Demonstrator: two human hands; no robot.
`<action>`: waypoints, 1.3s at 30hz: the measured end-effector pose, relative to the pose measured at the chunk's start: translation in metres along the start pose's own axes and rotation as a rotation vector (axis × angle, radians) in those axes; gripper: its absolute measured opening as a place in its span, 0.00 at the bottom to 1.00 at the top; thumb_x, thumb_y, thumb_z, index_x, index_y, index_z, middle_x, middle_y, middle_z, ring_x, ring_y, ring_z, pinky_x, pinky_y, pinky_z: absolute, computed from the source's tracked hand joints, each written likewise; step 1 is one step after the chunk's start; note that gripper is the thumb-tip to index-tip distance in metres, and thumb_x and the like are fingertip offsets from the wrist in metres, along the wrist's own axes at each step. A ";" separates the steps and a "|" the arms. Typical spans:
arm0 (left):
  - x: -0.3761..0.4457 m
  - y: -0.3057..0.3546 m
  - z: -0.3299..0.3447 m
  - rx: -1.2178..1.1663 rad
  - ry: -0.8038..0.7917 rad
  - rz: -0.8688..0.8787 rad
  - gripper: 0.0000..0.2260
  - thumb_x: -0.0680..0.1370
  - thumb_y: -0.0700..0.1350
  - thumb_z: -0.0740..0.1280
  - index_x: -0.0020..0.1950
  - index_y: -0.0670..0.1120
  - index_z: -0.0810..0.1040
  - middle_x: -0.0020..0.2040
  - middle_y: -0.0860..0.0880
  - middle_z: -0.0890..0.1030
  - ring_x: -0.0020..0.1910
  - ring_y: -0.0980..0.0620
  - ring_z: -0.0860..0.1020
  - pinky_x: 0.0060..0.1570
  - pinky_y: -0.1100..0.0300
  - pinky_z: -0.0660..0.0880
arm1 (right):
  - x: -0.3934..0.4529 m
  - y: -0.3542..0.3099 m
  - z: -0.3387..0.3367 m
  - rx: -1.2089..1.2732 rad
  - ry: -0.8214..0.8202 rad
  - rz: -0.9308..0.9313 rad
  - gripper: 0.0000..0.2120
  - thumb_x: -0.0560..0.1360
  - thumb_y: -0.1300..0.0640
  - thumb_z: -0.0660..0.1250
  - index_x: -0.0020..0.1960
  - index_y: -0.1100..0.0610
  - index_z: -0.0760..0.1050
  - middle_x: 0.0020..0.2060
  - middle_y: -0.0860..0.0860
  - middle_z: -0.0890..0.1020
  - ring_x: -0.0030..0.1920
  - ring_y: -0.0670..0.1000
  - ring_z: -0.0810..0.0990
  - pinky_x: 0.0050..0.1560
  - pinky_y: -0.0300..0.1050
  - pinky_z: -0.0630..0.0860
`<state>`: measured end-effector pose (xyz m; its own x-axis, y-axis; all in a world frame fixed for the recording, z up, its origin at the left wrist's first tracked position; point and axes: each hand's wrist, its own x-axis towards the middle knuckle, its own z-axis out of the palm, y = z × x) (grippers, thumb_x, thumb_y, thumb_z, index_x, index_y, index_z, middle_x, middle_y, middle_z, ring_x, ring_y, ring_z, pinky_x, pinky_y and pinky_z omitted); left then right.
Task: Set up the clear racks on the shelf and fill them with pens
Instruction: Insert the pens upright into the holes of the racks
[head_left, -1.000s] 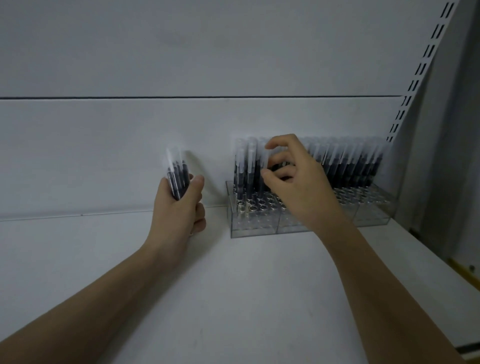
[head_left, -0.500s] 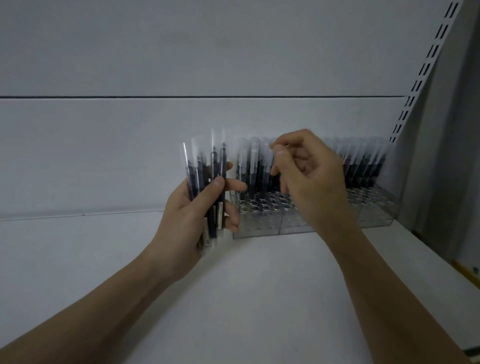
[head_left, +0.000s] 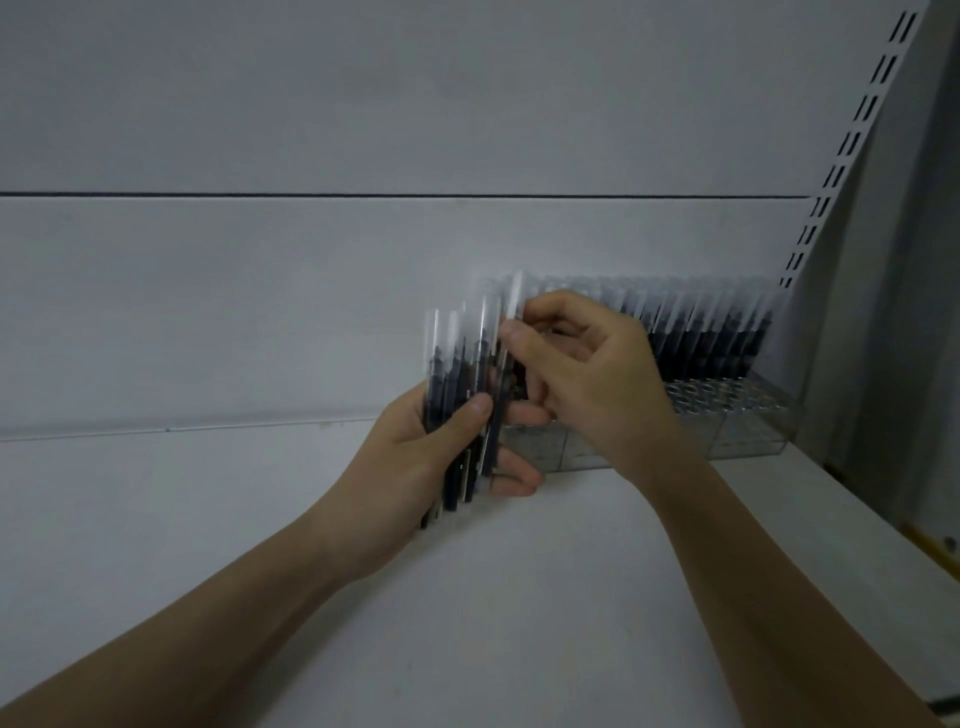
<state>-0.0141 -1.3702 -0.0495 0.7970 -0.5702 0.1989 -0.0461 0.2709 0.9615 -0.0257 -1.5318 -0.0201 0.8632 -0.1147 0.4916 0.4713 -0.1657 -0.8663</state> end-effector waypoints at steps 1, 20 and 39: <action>0.000 -0.001 0.000 0.012 -0.005 -0.009 0.16 0.79 0.44 0.60 0.64 0.40 0.75 0.54 0.41 0.84 0.40 0.42 0.84 0.43 0.51 0.82 | 0.002 0.000 -0.002 -0.001 0.033 0.002 0.02 0.76 0.61 0.70 0.47 0.59 0.79 0.27 0.46 0.79 0.22 0.42 0.74 0.24 0.33 0.71; 0.005 -0.012 -0.011 0.147 0.066 0.126 0.13 0.78 0.46 0.60 0.61 0.45 0.75 0.53 0.46 0.85 0.52 0.46 0.83 0.54 0.58 0.78 | 0.016 0.008 -0.036 -0.188 0.437 -0.219 0.10 0.81 0.62 0.64 0.62 0.57 0.72 0.45 0.55 0.83 0.43 0.48 0.82 0.39 0.39 0.80; 0.002 -0.026 0.001 0.010 -0.079 -0.079 0.15 0.76 0.42 0.62 0.61 0.39 0.72 0.55 0.39 0.84 0.50 0.41 0.84 0.48 0.55 0.81 | 0.016 0.027 -0.036 -0.586 -0.020 0.046 0.06 0.78 0.60 0.69 0.54 0.58 0.77 0.41 0.46 0.82 0.41 0.44 0.81 0.47 0.37 0.79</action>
<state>-0.0121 -1.3785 -0.0740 0.7483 -0.6493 0.1361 0.0091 0.2153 0.9765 -0.0059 -1.5733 -0.0328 0.8864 -0.1165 0.4480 0.2599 -0.6755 -0.6900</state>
